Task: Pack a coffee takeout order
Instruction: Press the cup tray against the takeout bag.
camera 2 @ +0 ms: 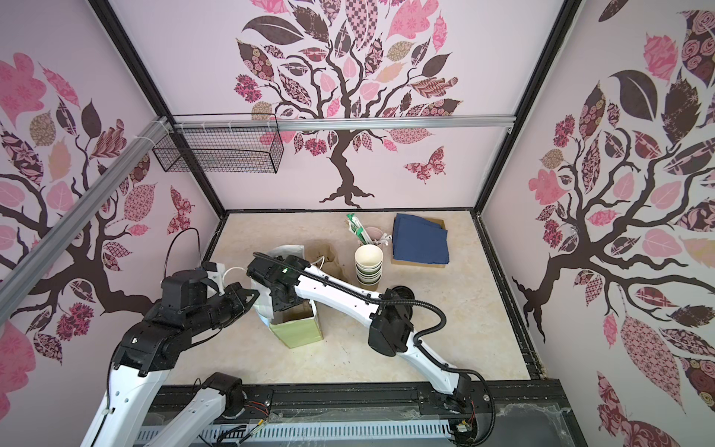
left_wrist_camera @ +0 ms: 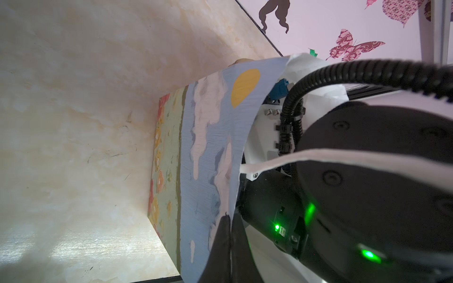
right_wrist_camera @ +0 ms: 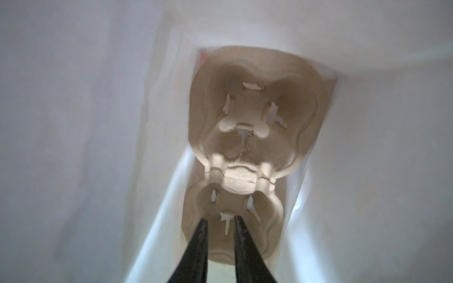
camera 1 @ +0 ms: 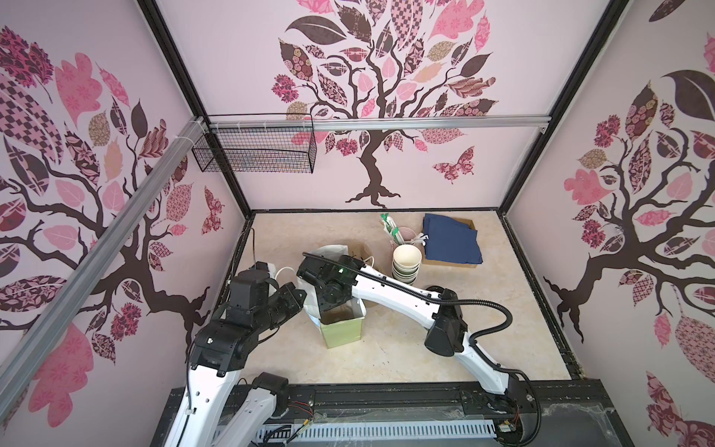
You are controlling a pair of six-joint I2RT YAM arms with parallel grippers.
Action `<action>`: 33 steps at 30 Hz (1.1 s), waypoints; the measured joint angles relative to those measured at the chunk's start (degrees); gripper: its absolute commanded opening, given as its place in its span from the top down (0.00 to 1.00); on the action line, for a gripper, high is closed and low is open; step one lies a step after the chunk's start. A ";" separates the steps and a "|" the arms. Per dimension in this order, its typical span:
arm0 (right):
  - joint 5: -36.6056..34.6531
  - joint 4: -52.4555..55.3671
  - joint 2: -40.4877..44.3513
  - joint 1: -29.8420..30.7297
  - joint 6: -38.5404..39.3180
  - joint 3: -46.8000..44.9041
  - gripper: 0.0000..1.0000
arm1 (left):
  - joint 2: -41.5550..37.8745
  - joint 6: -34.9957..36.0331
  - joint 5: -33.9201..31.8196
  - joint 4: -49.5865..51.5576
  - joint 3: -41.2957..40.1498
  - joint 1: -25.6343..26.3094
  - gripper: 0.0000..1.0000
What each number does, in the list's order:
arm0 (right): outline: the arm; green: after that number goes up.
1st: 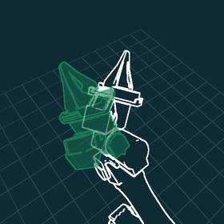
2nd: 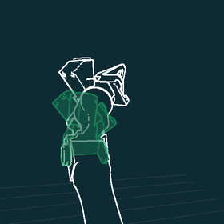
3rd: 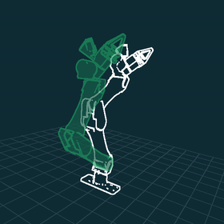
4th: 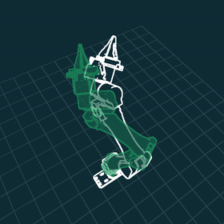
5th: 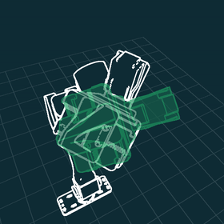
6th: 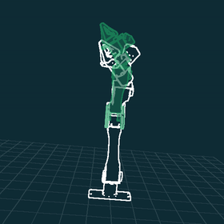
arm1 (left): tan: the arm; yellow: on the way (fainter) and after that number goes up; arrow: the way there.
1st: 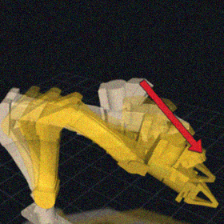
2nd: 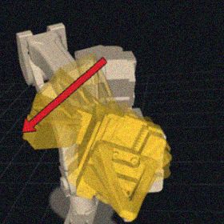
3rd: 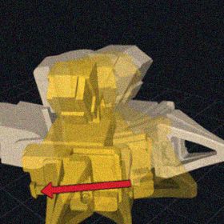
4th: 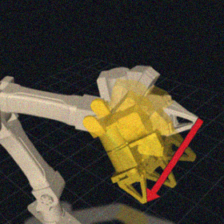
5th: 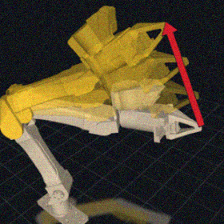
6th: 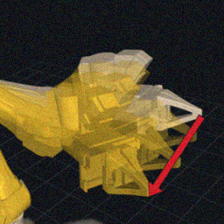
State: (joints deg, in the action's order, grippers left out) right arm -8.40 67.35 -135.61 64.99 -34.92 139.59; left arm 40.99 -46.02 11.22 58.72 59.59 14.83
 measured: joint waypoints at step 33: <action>0.11 4.55 -1.14 0.52 0.90 0.98 0.78 | 1.97 -2.67 -2.80 1.03 2.56 0.17 1.00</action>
State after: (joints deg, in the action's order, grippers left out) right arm -8.29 71.90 -136.75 65.52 -34.02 140.57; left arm 42.96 -48.69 8.43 59.75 62.15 15.00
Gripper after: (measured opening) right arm 0.218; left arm 0.051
